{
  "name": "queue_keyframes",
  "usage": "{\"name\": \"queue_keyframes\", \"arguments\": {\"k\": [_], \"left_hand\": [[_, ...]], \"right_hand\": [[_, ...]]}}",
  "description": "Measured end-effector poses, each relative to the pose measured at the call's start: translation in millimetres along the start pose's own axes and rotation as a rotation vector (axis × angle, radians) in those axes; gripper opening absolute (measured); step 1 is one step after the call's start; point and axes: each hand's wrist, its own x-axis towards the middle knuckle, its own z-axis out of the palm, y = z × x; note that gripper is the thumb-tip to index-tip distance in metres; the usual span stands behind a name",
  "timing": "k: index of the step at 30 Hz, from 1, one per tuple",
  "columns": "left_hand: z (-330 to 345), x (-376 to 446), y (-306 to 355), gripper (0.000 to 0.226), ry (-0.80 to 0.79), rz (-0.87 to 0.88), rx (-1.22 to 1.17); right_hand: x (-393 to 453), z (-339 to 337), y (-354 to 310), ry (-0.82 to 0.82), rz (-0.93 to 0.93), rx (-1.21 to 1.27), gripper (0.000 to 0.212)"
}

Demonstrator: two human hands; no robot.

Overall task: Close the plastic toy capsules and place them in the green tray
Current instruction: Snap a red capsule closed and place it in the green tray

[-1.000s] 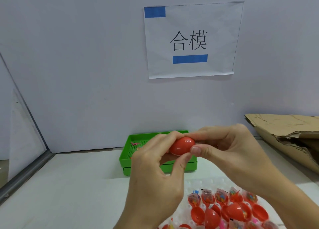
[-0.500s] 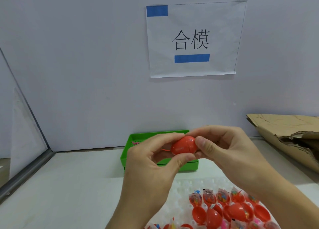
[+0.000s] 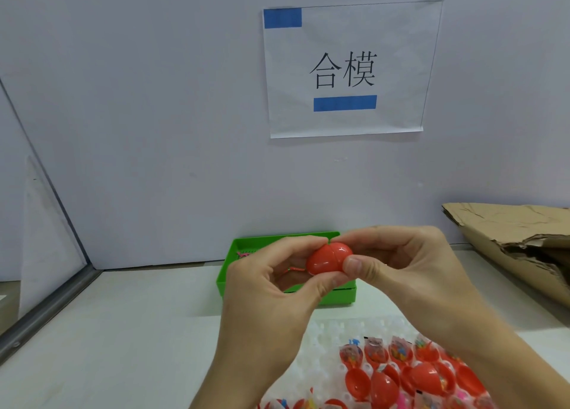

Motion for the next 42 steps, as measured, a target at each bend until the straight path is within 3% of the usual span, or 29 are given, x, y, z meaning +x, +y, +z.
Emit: {"name": "queue_keyframes", "arguments": {"k": [16, 35, 42], "left_hand": [[-1, 1, 3, 0.038, 0.028, 0.013, -0.006], [-2, 2, 4, 0.035, 0.035, 0.013, 0.007], [-4, 1, 1, 0.033, -0.004, 0.101, 0.228]], "right_hand": [[-1, 13, 4, 0.119, -0.08, 0.06, 0.025], [-1, 11, 4, 0.078, -0.177, -0.072, 0.025], [0, 9, 6, 0.052, -0.205, -0.188, 0.03]]}}
